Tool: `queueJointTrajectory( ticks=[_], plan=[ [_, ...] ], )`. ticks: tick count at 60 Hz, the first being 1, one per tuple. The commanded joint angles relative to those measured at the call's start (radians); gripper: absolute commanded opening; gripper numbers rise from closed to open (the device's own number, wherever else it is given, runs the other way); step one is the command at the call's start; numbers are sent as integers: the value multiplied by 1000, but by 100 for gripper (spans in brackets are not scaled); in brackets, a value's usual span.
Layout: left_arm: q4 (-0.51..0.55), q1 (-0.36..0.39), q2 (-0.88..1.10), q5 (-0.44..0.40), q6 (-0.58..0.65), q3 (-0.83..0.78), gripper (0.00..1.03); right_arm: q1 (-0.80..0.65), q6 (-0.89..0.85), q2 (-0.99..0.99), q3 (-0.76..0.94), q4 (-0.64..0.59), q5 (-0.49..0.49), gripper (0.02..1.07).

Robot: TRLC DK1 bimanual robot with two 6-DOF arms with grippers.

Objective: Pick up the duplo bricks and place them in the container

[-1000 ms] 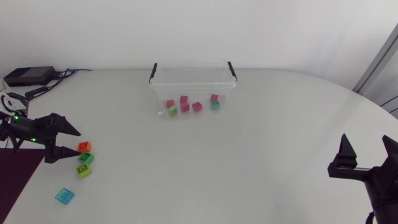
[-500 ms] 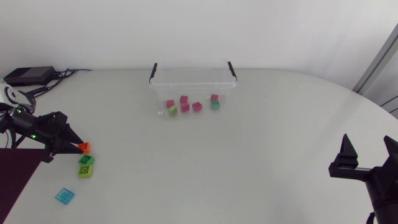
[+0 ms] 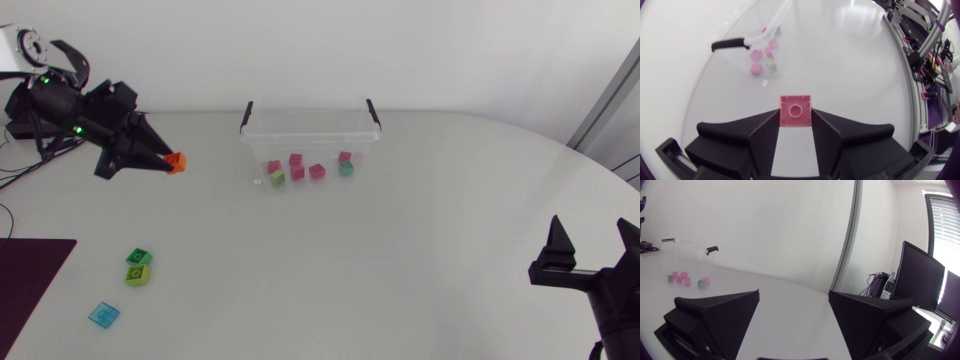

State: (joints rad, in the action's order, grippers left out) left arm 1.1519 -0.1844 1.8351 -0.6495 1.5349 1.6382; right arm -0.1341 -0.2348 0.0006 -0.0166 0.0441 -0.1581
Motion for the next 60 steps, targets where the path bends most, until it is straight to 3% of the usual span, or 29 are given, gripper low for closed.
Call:
queueJointTrajectory(
  ticks=[1,9,24,29,37,40,46,49,60],
  plan=[
    [8,56,9,-56,-136,91,25,-6,12,-7,21,-9,-1,102],
    [-189,138,35,-93,-410,143,26,-7,12,-7,21,-9,-1,102],
    [-561,267,115,-58,-734,158,27,-6,12,-7,21,-9,-1,102],
    [-618,295,167,-30,-803,209,27,-6,12,-7,21,-9,-1,102],
    [-626,335,257,24,-835,304,29,-6,12,-7,21,-10,-1,102],
    [-635,342,274,44,-843,318,37,-6,12,-7,21,-9,-1,102],
    [-670,364,297,103,-845,315,84,-6,12,-7,21,-9,-1,102],
    [-670,367,297,116,-843,308,96,-7,12,-7,21,-9,-1,102],
    [-670,352,230,116,-832,235,99,-7,12,-7,21,-9,-1,102]
  ],
)
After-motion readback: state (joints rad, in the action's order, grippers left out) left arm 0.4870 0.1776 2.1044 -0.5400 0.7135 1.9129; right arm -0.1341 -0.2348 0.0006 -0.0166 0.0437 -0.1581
